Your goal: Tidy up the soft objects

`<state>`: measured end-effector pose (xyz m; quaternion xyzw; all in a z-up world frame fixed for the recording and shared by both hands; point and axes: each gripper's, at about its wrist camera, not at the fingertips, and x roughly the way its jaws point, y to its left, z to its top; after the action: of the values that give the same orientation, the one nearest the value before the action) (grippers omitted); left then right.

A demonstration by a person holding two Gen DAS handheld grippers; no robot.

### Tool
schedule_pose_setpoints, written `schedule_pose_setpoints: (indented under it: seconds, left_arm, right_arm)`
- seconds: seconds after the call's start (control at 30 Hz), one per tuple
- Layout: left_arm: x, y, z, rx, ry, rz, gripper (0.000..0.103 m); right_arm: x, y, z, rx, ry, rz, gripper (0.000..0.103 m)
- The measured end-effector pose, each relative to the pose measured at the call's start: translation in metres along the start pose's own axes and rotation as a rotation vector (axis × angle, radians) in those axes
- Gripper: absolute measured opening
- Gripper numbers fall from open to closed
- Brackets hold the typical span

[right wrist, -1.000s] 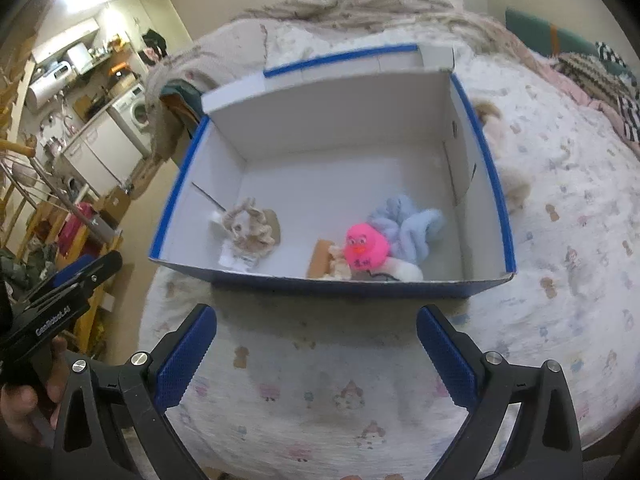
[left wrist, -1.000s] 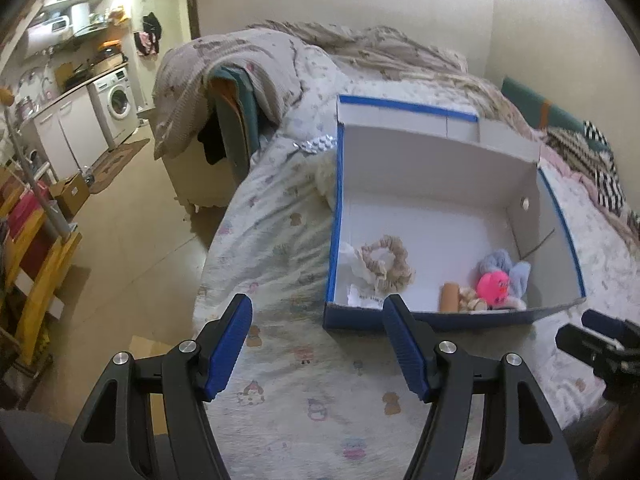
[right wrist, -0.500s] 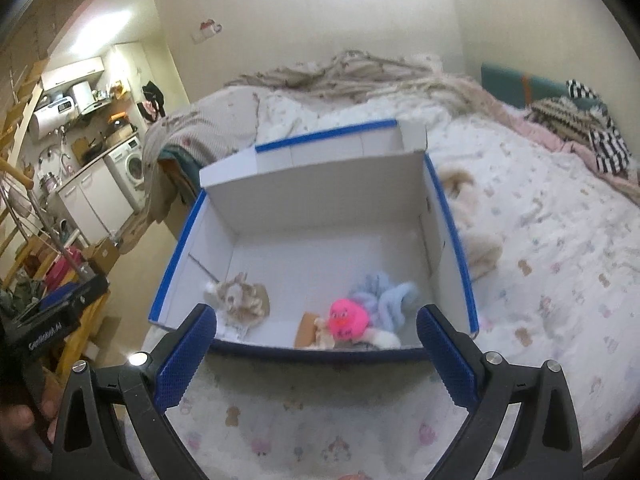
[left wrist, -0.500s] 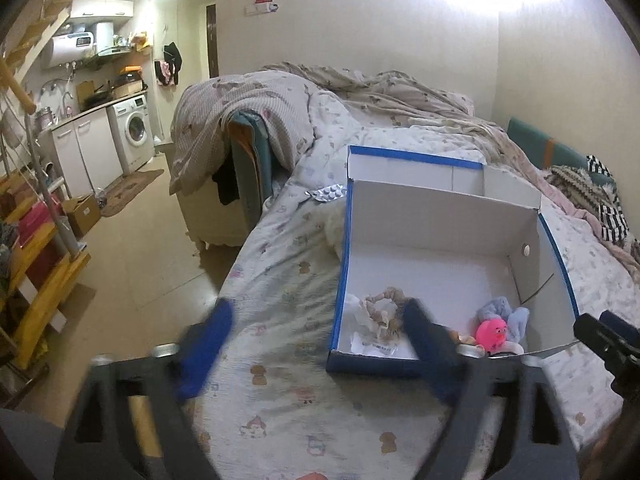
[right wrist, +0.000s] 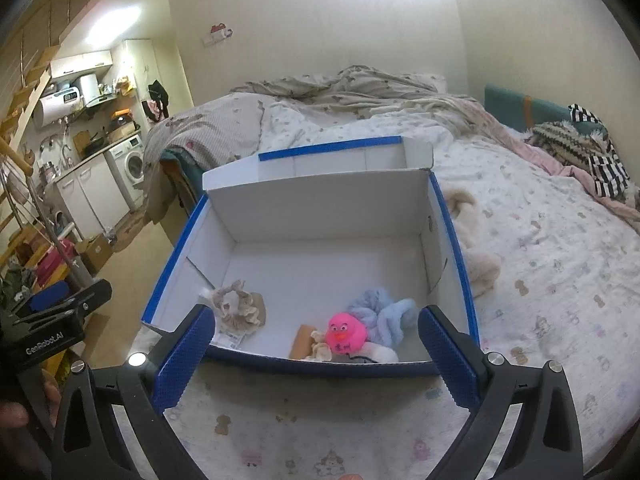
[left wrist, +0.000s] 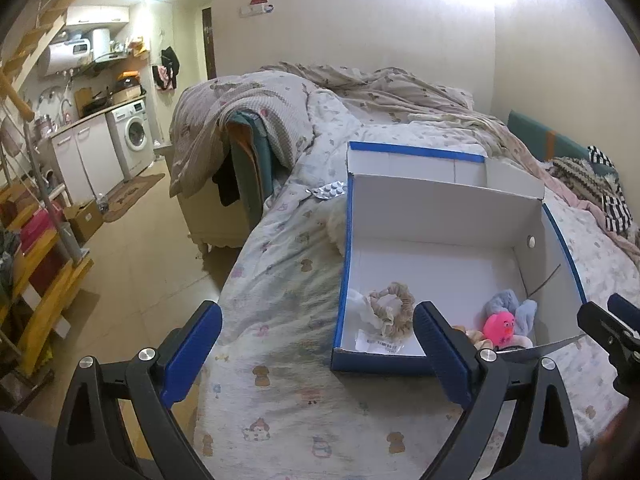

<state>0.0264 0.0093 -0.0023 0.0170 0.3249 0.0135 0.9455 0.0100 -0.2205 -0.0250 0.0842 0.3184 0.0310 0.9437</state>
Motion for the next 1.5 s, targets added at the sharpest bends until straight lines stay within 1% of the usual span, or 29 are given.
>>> schedule_pose_setpoints:
  seconds: [0.27,1.5]
  left_arm:
    - [-0.0004,-0.0042,-0.0016,0.015,0.007,-0.019,0.096]
    - [-0.0030,-0.0059,-0.0026,0.029,0.004,-0.027,0.096]
  right_arm:
    - [0.0017,0.0012,-0.0011,-0.002,0.001,-0.008,0.103]
    - [0.0017,-0.0040,0.0002,0.018,0.000,-0.007,0.103]
